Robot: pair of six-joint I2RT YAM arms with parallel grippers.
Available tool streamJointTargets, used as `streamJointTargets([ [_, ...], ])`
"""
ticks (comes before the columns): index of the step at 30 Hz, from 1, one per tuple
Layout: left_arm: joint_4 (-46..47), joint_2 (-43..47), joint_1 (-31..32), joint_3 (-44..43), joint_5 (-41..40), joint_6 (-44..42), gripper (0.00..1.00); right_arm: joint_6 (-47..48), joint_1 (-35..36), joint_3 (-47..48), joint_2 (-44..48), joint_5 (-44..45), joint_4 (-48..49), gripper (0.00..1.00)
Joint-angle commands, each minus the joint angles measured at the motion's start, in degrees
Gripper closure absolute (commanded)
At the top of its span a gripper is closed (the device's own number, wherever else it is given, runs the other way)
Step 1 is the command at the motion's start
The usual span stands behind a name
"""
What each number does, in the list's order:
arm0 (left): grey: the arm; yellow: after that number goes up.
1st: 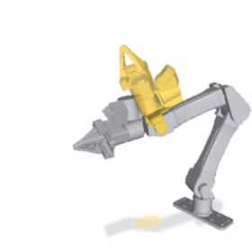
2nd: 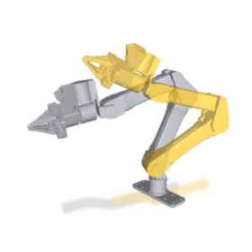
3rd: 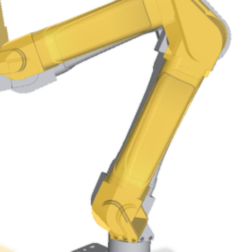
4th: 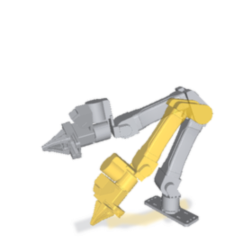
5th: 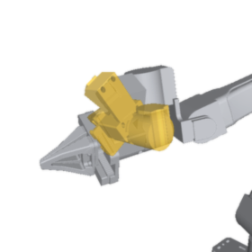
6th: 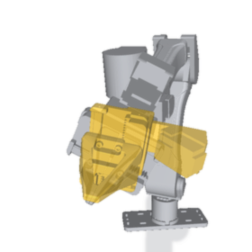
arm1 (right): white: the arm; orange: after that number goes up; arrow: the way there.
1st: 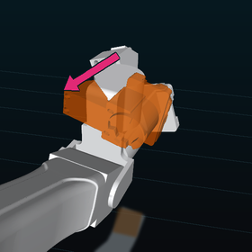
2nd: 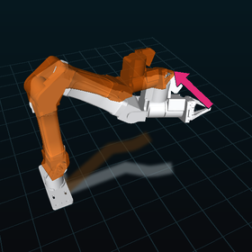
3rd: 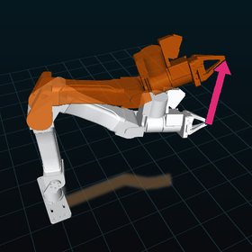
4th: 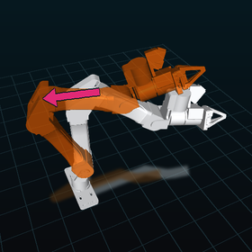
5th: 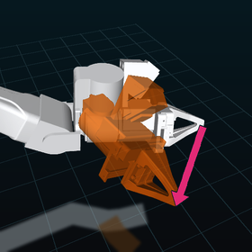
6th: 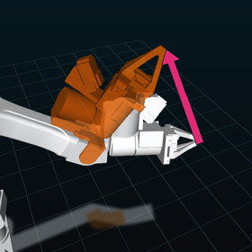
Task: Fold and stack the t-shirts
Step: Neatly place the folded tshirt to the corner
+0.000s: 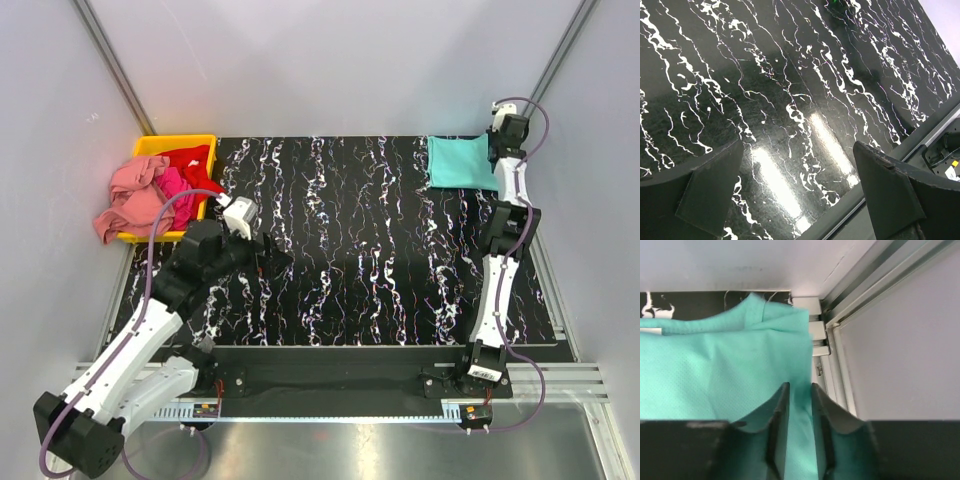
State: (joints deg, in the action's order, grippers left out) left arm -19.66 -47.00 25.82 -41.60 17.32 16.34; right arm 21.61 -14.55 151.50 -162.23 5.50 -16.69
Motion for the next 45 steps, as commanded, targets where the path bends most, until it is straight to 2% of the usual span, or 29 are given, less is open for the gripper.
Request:
streamJointTargets([
  [1,3.66,-0.37,-0.07,-1.2,1.13,0.71,0.01,1.25,-0.13,3.53,-0.45,-2.94,5.35,0.66],
  [2,3.75,-0.28,-0.07,-1.2,1.22,0.89,0.01,0.9,-0.04,3.62,-0.28,-3.91,5.44,0.56],
  [5,3.75,0.86,0.01,-0.94,2.1,1.68,0.01,-0.5,-0.13,2.32,1.73,-5.32,5.44,0.36],
  [7,3.58,2.61,-0.07,-0.93,2.54,1.85,0.01,-1.74,-0.04,1.52,3.49,-5.15,3.96,0.17],
  [10,2.87,5.33,-0.07,-2.59,1.67,1.07,0.01,-5.51,0.66,-0.41,8.94,0.37,-0.33,0.1],
  [12,1.74,6.31,-0.07,-4.44,-1.05,0.02,0.01,-12.09,1.1,-2.17,15.34,3.64,-4.82,0.0],
  [13,1.73,6.75,-0.07,-6.89,-2.37,-0.95,0.01,-14.9,1.36,-5.39,18.15,3.99,-9.46,0.0],
  [14,1.99,6.84,-0.07,-8.13,-4.12,-0.61,0.01,-21.19,1.54,-7.69,24.71,3.21,-12.11,0.0],
  [16,1.47,5.88,-0.07,-12.85,-11.23,1.75,0.01,-26.77,2.58,-13.74,32.47,0.75,-19.83,0.0],
  [17,0.25,5.17,-0.16,-14.37,-13.17,2.81,0.01,-31.32,3.2,-21.61,41.21,-0.21,-21.7,0.0],
  [18,-0.55,3.69,-0.16,-15.86,-15.71,3.78,0.01,-33.01,3.9,-26.04,45.91,-0.83,-23.29,0.0],
  [19,-2.56,2.89,-0.16,-18.92,-16.09,4.57,0.01,-34.25,4.96,-34.96,50.65,-0.93,-25.3,0.0],
  [20,-3.71,2.19,-0.16,-20.34,-16.35,4.93,0.01,-37.74,7.14,-38.44,59.31,0.99,-26.98,0.0],
  [21,-4.85,1.66,-0.16,-21.66,-16.44,5.63,0.01,-39.26,8.47,-41.43,63.14,0.66,-29.08,0.0],
  [22,-5.64,0.78,-0.16,-23.42,-16.01,6.85,0.01,-40.4,9.53,-43.99,66.4,-0.82,-33.19,0.0],
  [23,-6.7,0.77,-0.16,-23.87,-15.22,7.47,0.01,-42.85,11.19,-48.97,72.78,-6.84,-34.63,0.0],
  [25,-7.58,1.21,-0.16,-24.4,-13.11,9.75,0.01,-44.19,12.87,-57.58,79.23,-12.77,-35.17,0.0],
  [27,-7.58,2.43,-0.16,-23.27,-11.09,10.73,0.01,-48.66,14.19,-62.01,87.94,-16.21,-34.73,0.0],
  [28,-7.59,2.88,-0.07,-22.82,-10.56,11.52,0.01,-50.15,14.19,-65.68,93.27,-21.27,-34.03,0.0],
  [31,-7.85,3.94,-0.16,-20.98,-6.52,11.52,0.01,-54.02,14.19,-73.07,103.65,-25.7,-31.4,0.0],
  [35,-7.5,6.04,-0.07,-18.43,-1.68,10.21,0.01,-54.04,14.28,-79.34,111.6,-28.09,-29.01,0.0],
  [45,-11.19,13.86,-0.07,-15.35,-3.17,8.27,0.01,-51.23,14.2,-80.75,113.98,-28.52,-32.97,0.0],
])
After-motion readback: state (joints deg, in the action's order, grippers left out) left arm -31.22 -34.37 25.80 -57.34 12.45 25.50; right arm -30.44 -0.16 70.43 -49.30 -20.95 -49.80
